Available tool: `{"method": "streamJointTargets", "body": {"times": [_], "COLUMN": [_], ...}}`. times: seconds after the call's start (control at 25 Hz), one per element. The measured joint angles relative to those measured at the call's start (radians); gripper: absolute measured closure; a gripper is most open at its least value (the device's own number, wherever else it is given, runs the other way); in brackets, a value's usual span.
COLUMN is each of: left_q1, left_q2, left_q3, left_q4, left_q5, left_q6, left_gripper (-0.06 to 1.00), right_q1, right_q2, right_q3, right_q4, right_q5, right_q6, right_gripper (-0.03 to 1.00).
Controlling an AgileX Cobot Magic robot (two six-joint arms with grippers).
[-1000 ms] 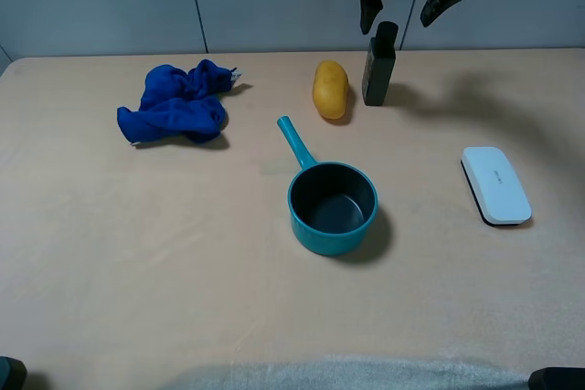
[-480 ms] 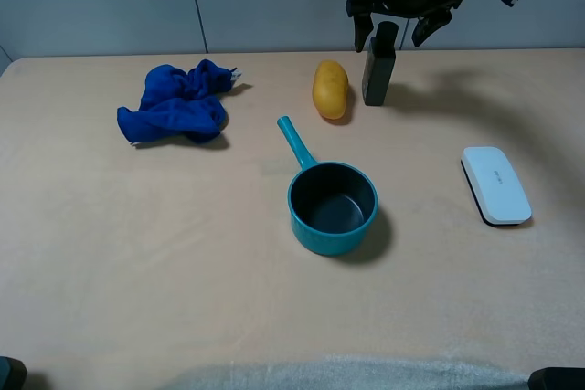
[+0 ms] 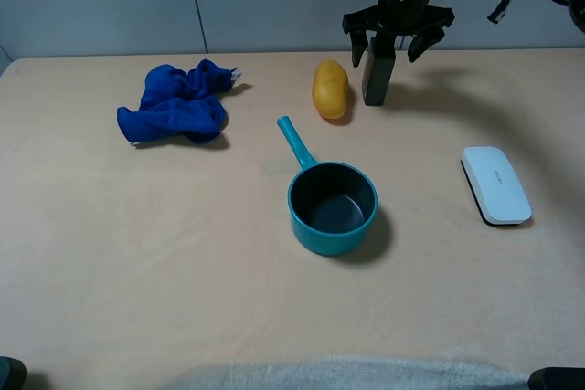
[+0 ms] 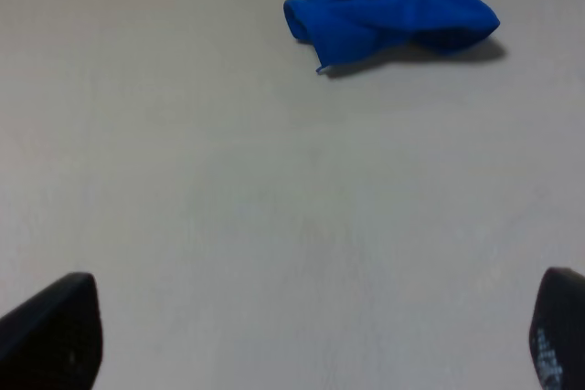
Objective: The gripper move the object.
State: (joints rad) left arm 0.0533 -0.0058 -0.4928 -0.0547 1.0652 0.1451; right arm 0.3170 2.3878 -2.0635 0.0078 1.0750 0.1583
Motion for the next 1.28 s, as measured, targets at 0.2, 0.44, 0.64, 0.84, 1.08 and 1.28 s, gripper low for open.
{"method": "streamJointTargets", "body": {"times": [0.2, 0.44, 0.64, 0.84, 1.08, 1.28], "left_q1": [0.0, 0.0, 0.0, 0.0, 0.0, 0.0], "left_q2": [0.0, 0.0, 0.0, 0.0, 0.0, 0.0], "left_q3": [0.0, 0.0, 0.0, 0.0, 0.0, 0.0], "left_q4": [0.0, 0.0, 0.0, 0.0, 0.0, 0.0], "left_q5": [0.0, 0.0, 0.0, 0.0, 0.0, 0.0], "left_q6": [0.0, 0.0, 0.0, 0.0, 0.0, 0.0], "left_gripper": [0.0, 0.0, 0.0, 0.0, 0.0, 0.0], "right_q1": [0.0, 0.0, 0.0, 0.0, 0.0, 0.0], "right_q2": [0.005, 0.005, 0.005, 0.005, 0.005, 0.005], "right_q3": [0.0, 0.0, 0.0, 0.0, 0.0, 0.0], "right_q4": [0.0, 0.0, 0.0, 0.001, 0.001, 0.001], "right_q5": [-0.015, -0.015, -0.005, 0.006, 0.006, 0.006], "right_q6": [0.018, 0.04, 0.04, 0.04, 0.04, 0.04], "right_gripper": [0.27, 0.36, 0.54, 0.67, 0.67, 0.67]}}
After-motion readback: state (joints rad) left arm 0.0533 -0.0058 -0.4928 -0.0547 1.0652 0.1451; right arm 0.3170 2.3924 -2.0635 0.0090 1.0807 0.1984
